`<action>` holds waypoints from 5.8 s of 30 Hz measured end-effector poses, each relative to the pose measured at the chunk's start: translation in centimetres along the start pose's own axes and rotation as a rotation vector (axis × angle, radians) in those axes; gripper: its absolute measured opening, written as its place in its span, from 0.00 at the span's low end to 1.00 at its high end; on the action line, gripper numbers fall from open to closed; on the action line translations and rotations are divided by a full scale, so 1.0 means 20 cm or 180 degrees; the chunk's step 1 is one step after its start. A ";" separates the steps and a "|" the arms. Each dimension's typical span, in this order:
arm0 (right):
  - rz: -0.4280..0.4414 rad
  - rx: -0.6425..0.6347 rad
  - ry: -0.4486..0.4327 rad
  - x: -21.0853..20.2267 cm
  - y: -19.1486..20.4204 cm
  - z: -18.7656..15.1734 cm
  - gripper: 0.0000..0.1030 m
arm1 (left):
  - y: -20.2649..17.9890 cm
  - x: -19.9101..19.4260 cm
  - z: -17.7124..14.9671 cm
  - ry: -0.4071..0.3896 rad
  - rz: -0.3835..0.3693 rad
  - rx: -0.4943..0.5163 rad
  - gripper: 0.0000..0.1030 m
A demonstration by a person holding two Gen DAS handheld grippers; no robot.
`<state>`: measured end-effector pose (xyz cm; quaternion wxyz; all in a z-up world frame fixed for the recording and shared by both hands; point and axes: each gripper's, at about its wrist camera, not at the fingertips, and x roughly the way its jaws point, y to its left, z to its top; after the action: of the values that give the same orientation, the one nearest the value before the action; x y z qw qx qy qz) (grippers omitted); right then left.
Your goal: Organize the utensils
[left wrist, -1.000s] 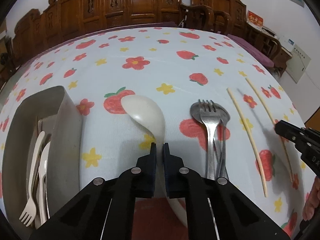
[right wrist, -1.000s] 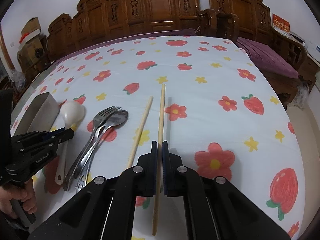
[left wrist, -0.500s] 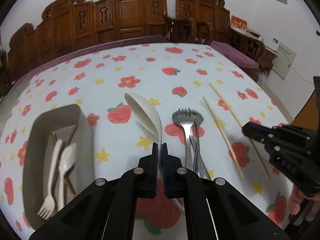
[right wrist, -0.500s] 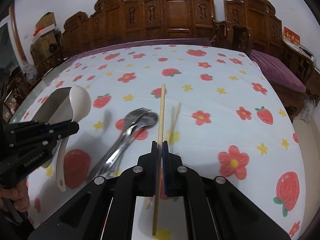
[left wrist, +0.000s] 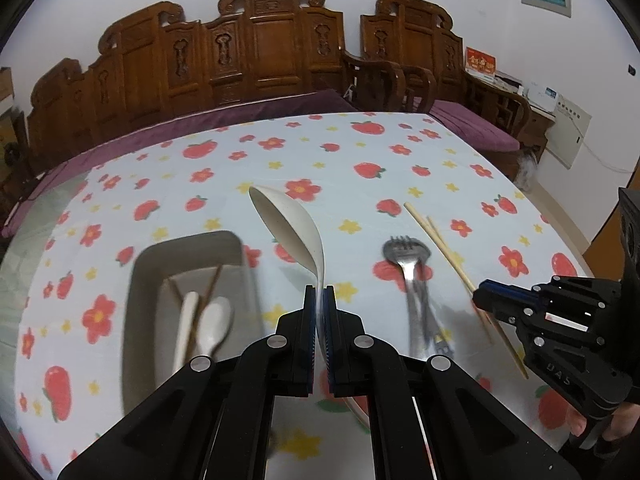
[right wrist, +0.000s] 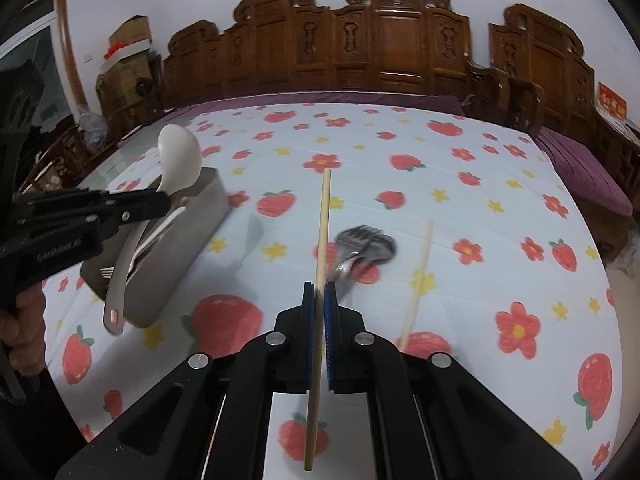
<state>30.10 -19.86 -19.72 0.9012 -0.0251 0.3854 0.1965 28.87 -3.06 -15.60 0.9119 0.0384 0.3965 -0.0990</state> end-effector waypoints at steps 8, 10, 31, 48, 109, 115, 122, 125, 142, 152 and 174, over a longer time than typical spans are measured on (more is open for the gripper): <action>0.0062 -0.0171 0.0042 0.03 0.12 -0.01 0.06 | 0.17 -0.03 -0.02 -0.0012 0.0063 -0.0013 0.03; 0.0077 -0.0189 0.0050 0.04 0.13 -0.01 0.06 | 0.21 -0.03 -0.03 -0.0010 0.0066 -0.0005 0.03; 0.0102 -0.0314 0.0072 0.11 0.27 -0.02 0.06 | 0.52 0.13 -0.17 0.0155 0.0164 -0.0151 0.03; 0.0311 -0.0297 -0.0031 0.05 0.41 0.02 0.06 | 0.60 0.04 -0.19 0.0124 0.0161 -0.0389 0.26; 0.0133 -0.0363 -0.0216 0.06 0.44 0.16 0.22 | 0.67 -0.25 -0.13 -0.0428 0.0315 -0.0567 0.88; -0.0269 -0.0233 -0.0169 -0.03 0.10 0.07 0.23 | 0.48 -0.25 -0.14 -0.0454 0.0155 -0.0432 0.88; -0.0448 0.0041 0.0057 0.11 -0.18 -0.02 0.23 | 0.27 -0.20 -0.17 -0.0408 0.0017 -0.0216 0.88; -0.0460 0.0059 0.0154 0.18 -0.22 -0.04 0.23 | 0.21 -0.18 -0.18 -0.0383 -0.0023 -0.0137 0.88; -0.0751 0.0011 0.0540 0.31 -0.32 -0.10 0.05 | -0.01 -0.07 -0.20 -0.0159 -0.0271 -0.0022 0.88; -0.0554 0.0171 0.0413 0.23 -0.41 -0.09 0.06 | -0.18 0.07 -0.15 -0.0003 -0.0367 0.0094 0.75; -0.0232 0.0321 0.0364 0.22 -0.43 -0.08 0.06 | -0.38 0.56 -0.05 0.0500 -0.0392 0.0235 0.24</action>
<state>35.02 -26.69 -24.80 0.8844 -0.0049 0.4445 0.1422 34.06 -11.95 -24.33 0.8681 0.0552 0.4644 -0.1661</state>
